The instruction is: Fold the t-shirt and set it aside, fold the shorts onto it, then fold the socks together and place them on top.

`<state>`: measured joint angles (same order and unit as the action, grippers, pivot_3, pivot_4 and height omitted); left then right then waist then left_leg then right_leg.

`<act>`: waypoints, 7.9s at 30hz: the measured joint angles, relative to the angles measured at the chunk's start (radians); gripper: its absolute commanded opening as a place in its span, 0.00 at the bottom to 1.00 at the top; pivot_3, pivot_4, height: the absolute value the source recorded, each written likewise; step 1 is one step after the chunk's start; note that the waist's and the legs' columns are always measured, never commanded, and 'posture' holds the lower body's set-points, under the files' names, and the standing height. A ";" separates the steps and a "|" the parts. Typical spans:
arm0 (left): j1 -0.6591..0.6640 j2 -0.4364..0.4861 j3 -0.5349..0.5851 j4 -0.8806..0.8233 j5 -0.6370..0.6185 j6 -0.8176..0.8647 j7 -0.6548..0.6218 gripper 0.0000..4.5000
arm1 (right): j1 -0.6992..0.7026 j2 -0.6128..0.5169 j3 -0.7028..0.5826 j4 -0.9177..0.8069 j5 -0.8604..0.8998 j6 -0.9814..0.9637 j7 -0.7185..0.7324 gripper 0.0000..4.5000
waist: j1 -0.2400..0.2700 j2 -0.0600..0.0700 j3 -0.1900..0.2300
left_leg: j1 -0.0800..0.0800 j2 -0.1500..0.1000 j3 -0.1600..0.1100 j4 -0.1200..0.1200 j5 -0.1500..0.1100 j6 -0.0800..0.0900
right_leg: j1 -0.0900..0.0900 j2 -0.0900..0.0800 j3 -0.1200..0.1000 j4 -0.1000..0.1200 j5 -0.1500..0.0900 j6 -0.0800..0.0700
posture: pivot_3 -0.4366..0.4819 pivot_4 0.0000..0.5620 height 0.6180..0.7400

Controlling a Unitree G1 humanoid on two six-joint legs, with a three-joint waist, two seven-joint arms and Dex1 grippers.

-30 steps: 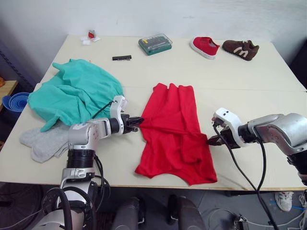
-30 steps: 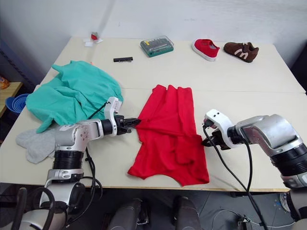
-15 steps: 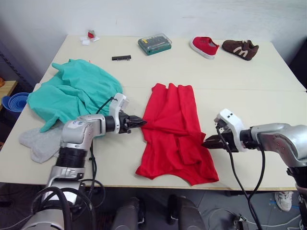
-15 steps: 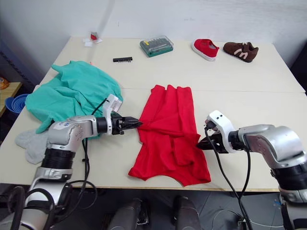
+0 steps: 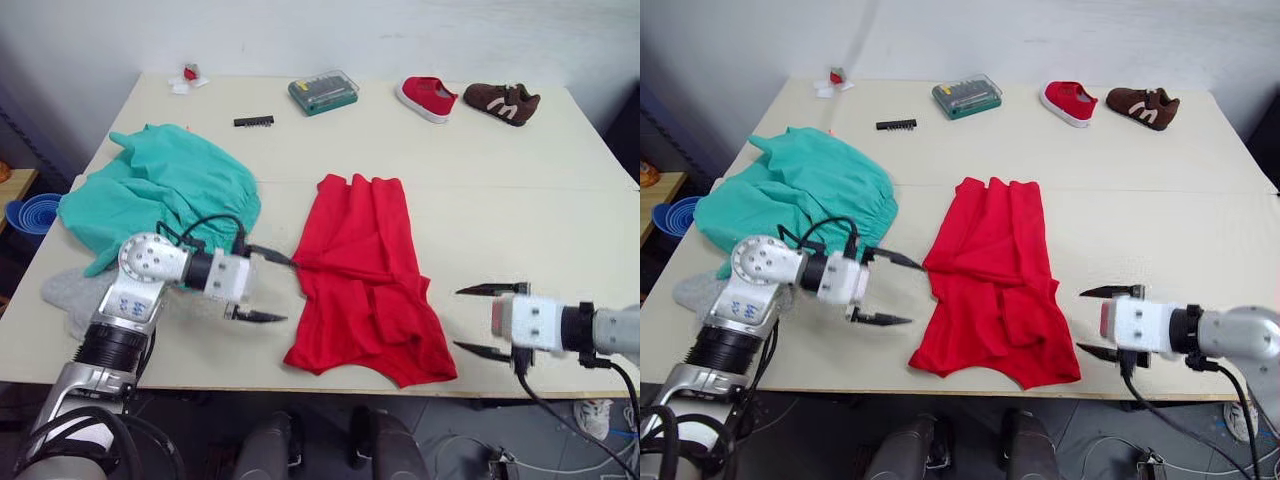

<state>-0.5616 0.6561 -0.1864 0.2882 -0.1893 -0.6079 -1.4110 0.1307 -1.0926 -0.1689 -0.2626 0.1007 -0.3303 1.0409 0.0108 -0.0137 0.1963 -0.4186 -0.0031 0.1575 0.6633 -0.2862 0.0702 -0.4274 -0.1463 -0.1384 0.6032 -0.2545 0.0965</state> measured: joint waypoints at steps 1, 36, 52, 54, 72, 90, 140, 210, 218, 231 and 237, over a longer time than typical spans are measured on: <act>0.009 0.001 -0.014 0.044 0.002 -0.109 -0.027 1.00 | 0.002 0.000 0.003 0.056 -0.051 -0.133 -0.005 0.91 | -0.003 0.000 0.000 | 0.001 0.000 0.000 0.000 0.000 0.000 | 0.000 0.000 0.000 0.000 0.000 0.000 | 0.48 0.27 1.00; -0.197 -0.129 -0.228 0.485 0.345 -0.714 0.394 0.00 | -0.190 0.154 0.291 0.346 -0.390 -0.647 -0.347 0.01 | -0.007 0.005 -0.009 | 0.017 0.002 -0.003 -0.001 -0.003 0.005 | 0.018 -0.001 0.000 -0.006 0.002 -0.001 | 0.48 0.27 1.00; 0.149 0.194 -0.237 -0.140 -0.141 0.052 0.060 0.00 | 0.118 -0.005 0.108 -0.201 0.215 0.055 -0.173 0.01 | -0.002 0.012 -0.005 | 0.015 0.003 -0.008 -0.001 -0.007 0.010 | 0.018 0.001 0.000 -0.008 -0.001 -0.003 | 0.48 0.27 1.00; 0.176 0.193 -0.213 -0.174 -0.148 0.102 0.057 0.00 | 0.170 -0.014 0.066 -0.256 0.288 0.126 -0.132 0.01 | 0.008 0.012 -0.005 | 0.014 0.003 -0.008 -0.001 -0.008 0.011 | 0.018 0.001 0.001 -0.009 -0.001 -0.004 | 0.48 0.27 1.00; 0.191 0.147 -0.055 -0.399 -0.258 0.593 0.092 0.00 | 0.147 0.051 -0.036 -0.298 0.430 0.387 0.029 0.01 | 0.014 0.013 -0.005 | 0.013 0.003 -0.008 -0.002 -0.009 0.009 | 0.018 0.003 0.003 -0.014 -0.003 -0.004 | 0.48 0.27 1.00; -0.429 -0.263 0.100 0.441 -0.185 1.021 0.501 0.00 | -1.032 0.413 0.415 0.702 -0.014 0.511 -0.043 0.01 | -0.014 0.010 0.000 | 0.005 0.002 -0.008 0.001 0.002 0.009 | 0.011 0.004 -0.003 -0.003 0.004 -0.002 | 0.48 0.27 1.00; -0.108 -0.036 0.012 -0.082 0.067 0.664 0.144 0.99 | -0.439 0.281 0.202 -0.039 0.026 0.552 0.023 1.00 | -0.036 0.011 0.000 | 0.000 0.004 0.005 0.002 0.003 -0.001 | -0.004 0.005 0.009 0.004 0.004 -0.004 | 0.48 0.27 1.00; -0.072 -0.033 0.020 -0.173 -0.073 0.742 0.127 0.84 | -0.204 0.255 0.037 -0.362 0.512 0.905 -0.183 0.63 | 0.017 0.010 0.000 | 0.002 0.004 0.000 0.003 0.001 0.001 | 0.000 0.003 0.004 0.002 0.003 -0.007 | 0.48 0.27 1.00; -0.206 -0.156 -0.082 -0.027 0.059 0.529 0.143 0.84 | -0.174 0.264 0.107 -0.369 0.452 0.908 -0.206 0.63 | 0.010 0.010 0.000 | -0.002 0.003 0.000 0.004 0.004 0.010 | -0.002 0.004 0.003 0.000 0.004 -0.005 | 0.48 0.27 1.00; -0.250 -0.119 -0.129 0.000 0.092 0.475 -0.008 0.84 | -0.141 0.264 0.084 -0.385 0.447 0.908 -0.228 0.63 | 0.015 0.010 0.000 | -0.002 0.004 -0.001 0.006 0.004 0.011 | -0.001 0.003 0.003 0.000 0.004 -0.005 | 0.48 0.27 1.00; -0.265 -0.147 -0.142 0.081 0.139 0.399 0.020 0.48 | -0.141 0.264 0.084 -0.399 0.447 0.909 -0.246 0.63 | 0.013 0.010 0.000 | -0.003 0.004 -0.001 0.006 0.004 0.012 | -0.001 0.003 0.003 0.001 0.004 -0.004 | 0.48 0.27 1.00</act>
<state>-0.8263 0.5091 -0.3280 0.3689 -0.0503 -0.2090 -1.3911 -0.0104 -0.8286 -0.0845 -0.6615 0.5473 0.5786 0.7948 0.0242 -0.0039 0.1961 -0.4212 0.0005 0.1568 0.6693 -0.2823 0.0820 -0.4285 -0.1428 -0.1358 0.6040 -0.2501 0.0920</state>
